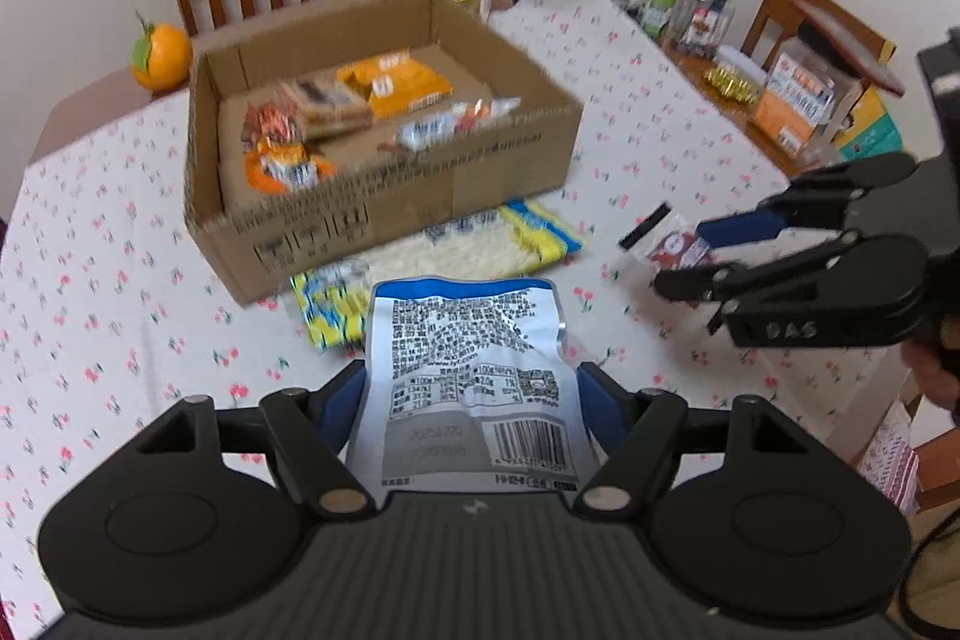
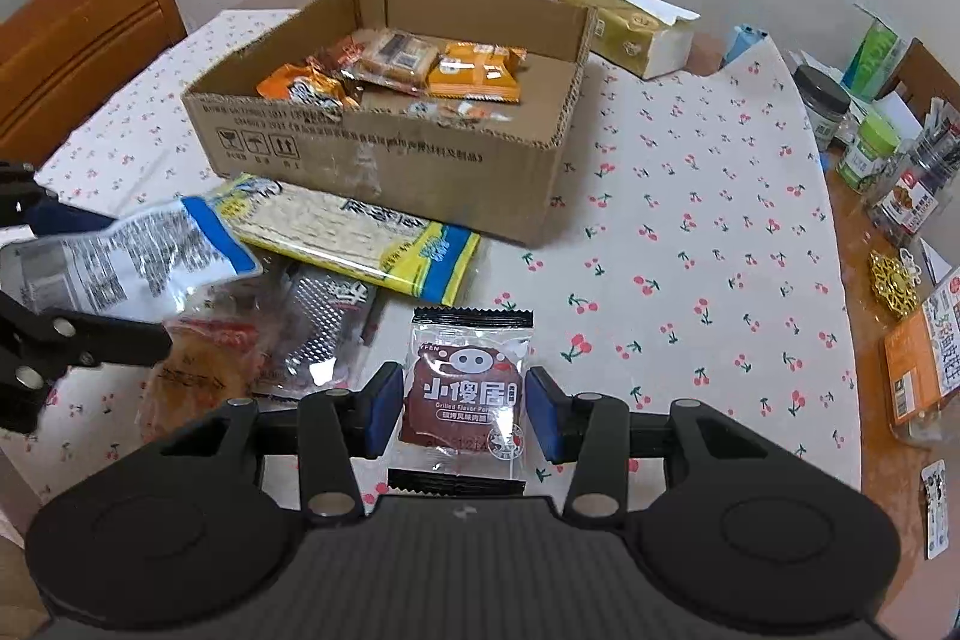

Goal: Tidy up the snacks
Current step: 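Drop the white printed bag into the box with the left tool while the right tool lifts the red packet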

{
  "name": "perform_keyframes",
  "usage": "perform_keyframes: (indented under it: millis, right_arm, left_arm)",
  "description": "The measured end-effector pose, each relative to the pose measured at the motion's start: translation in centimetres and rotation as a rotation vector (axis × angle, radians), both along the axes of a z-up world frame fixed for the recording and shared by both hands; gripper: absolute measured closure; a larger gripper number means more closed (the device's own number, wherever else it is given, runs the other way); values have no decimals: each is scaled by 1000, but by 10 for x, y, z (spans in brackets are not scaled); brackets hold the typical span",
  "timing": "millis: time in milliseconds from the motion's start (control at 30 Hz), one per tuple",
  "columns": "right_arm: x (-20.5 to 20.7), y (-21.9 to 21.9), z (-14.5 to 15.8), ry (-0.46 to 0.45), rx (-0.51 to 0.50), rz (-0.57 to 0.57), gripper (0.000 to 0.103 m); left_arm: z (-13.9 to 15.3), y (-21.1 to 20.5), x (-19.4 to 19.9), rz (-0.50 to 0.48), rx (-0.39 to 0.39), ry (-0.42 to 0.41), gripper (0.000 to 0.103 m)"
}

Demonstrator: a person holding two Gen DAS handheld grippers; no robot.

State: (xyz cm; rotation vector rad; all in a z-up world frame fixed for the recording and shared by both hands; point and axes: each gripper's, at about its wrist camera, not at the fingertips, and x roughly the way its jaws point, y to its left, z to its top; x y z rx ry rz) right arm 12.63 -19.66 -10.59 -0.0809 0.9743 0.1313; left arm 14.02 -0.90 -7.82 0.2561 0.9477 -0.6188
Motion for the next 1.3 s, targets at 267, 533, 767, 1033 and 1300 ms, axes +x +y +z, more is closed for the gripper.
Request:
perform_keyframes:
  millis: [267, 533, 767, 1033, 1300]
  right_arm:
    - [0, -3, 14, -33, 2, 9, 53]
    - [-1, -10, 22, -56, 7, -16, 53]
    - [-1, -14, 23, -55, 10, -44, 53]
    - [4, -20, 20, -44, 9, -65, 53]
    - [9, -20, 21, -44, -1, -62, 53]
  left_arm:
    - [37, -4, 38, -1, -38, -117, 30]
    - [45, -17, 98, 0, -38, -189, 30]
    - [40, -31, 135, -13, -60, -186, 30]
    - [18, -44, 156, 20, -27, -194, 10]
    - [6, -19, 144, 52, 5, -161, 10]
